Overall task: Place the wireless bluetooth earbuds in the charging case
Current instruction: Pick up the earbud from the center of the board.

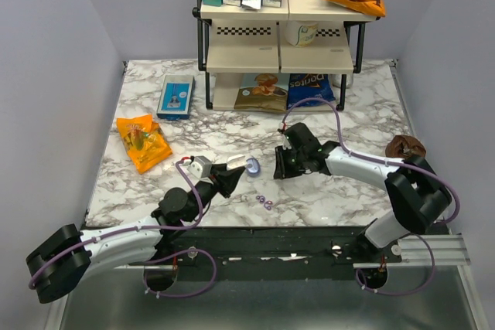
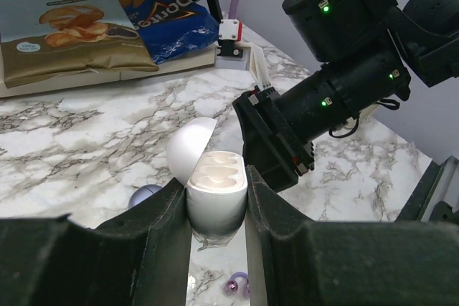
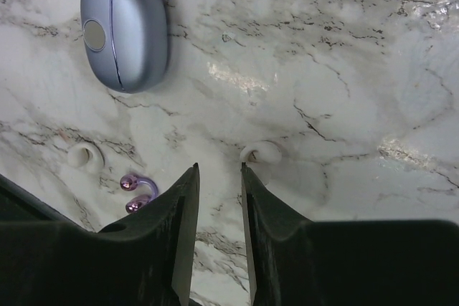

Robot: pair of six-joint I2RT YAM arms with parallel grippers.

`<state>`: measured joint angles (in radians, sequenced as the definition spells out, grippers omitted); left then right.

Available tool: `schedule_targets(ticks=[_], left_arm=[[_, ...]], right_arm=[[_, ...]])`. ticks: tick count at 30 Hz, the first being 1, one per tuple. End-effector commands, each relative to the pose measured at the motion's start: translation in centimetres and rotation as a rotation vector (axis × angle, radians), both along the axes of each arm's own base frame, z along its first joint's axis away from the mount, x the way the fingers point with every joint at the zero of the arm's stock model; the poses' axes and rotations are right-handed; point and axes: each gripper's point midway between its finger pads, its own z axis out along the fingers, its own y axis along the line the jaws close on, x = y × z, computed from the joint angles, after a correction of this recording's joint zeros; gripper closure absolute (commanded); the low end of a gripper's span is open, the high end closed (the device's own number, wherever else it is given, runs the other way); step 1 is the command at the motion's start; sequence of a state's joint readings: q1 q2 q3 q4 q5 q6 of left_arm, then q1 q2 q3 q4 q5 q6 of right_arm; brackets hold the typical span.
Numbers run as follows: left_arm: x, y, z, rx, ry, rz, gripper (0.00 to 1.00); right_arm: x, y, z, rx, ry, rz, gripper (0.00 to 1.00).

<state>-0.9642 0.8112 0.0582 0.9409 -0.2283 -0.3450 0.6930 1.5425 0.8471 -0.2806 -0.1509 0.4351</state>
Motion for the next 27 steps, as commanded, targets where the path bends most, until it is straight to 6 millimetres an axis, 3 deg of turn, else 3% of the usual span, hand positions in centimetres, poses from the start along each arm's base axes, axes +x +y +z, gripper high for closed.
schedule_targets(ticks=[1, 8, 18, 27], left_arm=[[-0.2, 0.6, -1.2, 0.005, 0.015, 0.013, 1.00], [-0.2, 0.6, -1.1, 0.002, 0.014, 0.012, 1.00], [-0.1, 0.5, -1.2, 0.006, 0.017, 0.013, 1.00], [-0.2, 0.5, -1.0, 0.000, 0.020, 0.011, 1.00]], right_arm=[[0.7, 0.4, -0.4, -0.015, -0.011, 0.005, 0.61], [0.3, -0.6, -1.9, -0.063, 0.006, -0.018, 0.60], [-0.2, -2.6, -2.4, -0.118, -0.003, -0.068, 0.59], [-0.3, -4.2, -2.9, -0.177, -0.012, -0.120, 0.67]])
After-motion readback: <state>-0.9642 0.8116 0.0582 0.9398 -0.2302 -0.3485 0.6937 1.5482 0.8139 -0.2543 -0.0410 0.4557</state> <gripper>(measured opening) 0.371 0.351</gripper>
